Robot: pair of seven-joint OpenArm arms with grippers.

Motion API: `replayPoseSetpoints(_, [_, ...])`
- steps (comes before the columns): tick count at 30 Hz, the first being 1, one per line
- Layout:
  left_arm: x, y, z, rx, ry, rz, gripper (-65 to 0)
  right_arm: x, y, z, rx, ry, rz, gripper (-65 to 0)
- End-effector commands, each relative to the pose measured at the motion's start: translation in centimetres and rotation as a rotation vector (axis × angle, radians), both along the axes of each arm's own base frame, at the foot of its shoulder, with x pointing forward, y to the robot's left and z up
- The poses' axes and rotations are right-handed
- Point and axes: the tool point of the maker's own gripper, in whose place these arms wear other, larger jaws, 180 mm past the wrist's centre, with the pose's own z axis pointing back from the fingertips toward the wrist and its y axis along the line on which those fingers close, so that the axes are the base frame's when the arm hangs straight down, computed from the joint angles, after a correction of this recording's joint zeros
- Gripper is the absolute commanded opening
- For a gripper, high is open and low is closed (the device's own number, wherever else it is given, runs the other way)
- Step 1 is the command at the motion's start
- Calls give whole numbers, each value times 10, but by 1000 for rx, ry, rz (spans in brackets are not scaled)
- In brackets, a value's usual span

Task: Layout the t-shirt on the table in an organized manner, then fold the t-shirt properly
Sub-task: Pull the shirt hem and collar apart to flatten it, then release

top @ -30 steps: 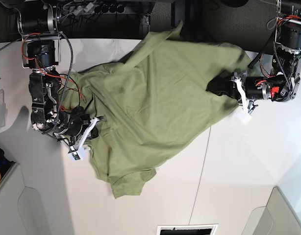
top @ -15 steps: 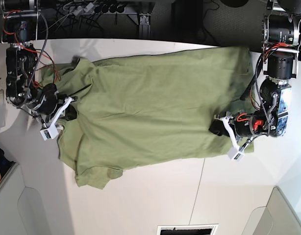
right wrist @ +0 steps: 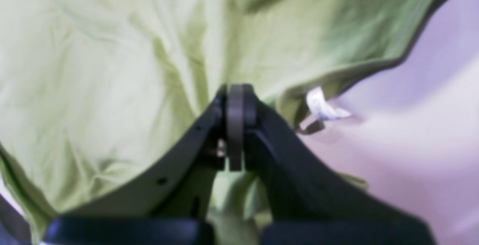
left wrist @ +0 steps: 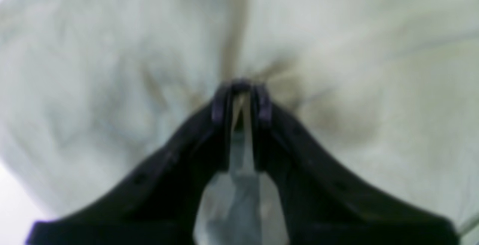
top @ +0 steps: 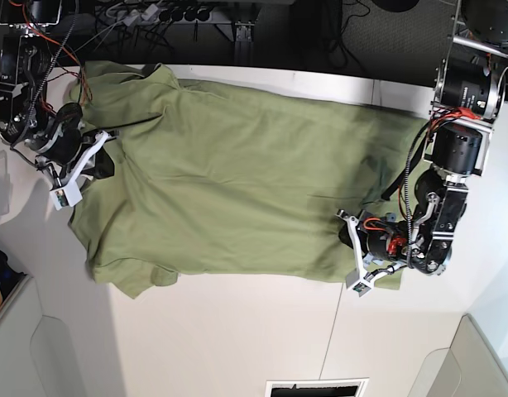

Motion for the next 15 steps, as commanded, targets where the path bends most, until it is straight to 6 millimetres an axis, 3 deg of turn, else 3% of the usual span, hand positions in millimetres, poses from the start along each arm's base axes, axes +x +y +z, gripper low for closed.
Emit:
replayPoseSetpoints(1, [13, 8, 24, -15, -59, 3, -531, 6, -1, 11, 16, -34, 1, -650])
replayPoseSetpoints(3, [6, 15, 33, -42, -67, 3, -531, 5, 2, 12, 33, -32, 10, -650])
replayPoseSetpoints(7, [-18, 39, 29, 5, -49, -15, -531, 0, 4, 9, 36, -24, 27, -650])
replayPoseSetpoints(11, [-49, 59, 7, 43, 15, -12, -531, -15, 5, -2, 39, 15, 26, -650])
replayPoseSetpoints(15, [-75, 61, -18, 38, 39, -16, -531, -31, 5, -13, 40, 54, 23, -650])
